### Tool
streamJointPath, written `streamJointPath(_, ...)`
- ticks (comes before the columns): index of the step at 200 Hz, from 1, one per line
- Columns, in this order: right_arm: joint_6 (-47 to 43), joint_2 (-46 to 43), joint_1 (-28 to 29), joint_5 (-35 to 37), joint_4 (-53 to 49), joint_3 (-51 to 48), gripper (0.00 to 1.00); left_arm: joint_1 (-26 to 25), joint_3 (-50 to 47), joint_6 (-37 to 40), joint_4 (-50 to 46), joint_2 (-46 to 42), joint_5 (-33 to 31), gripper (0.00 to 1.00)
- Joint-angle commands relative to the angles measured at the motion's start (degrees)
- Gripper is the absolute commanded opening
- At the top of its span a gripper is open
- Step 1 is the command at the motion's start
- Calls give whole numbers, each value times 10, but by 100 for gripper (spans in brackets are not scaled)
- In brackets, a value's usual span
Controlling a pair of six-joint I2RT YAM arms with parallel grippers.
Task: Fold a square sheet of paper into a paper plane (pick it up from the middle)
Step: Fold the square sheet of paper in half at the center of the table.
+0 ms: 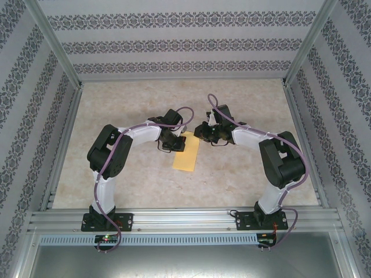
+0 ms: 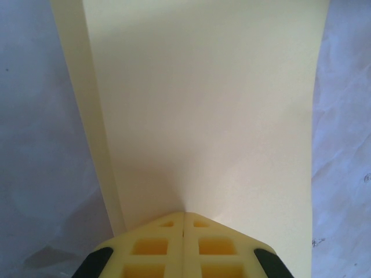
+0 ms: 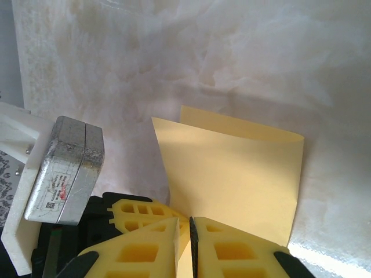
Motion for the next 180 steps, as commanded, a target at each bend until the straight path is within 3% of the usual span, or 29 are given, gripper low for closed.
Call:
streamJointPath(1, 3, -15, -6, 4, 10, -6, 15, 5, -15, 6, -56, 22, -34, 0)
streamJointPath(180, 13, -15, -1, -3, 19, -13, 15, 7, -15, 6, -56, 25, -31, 0)
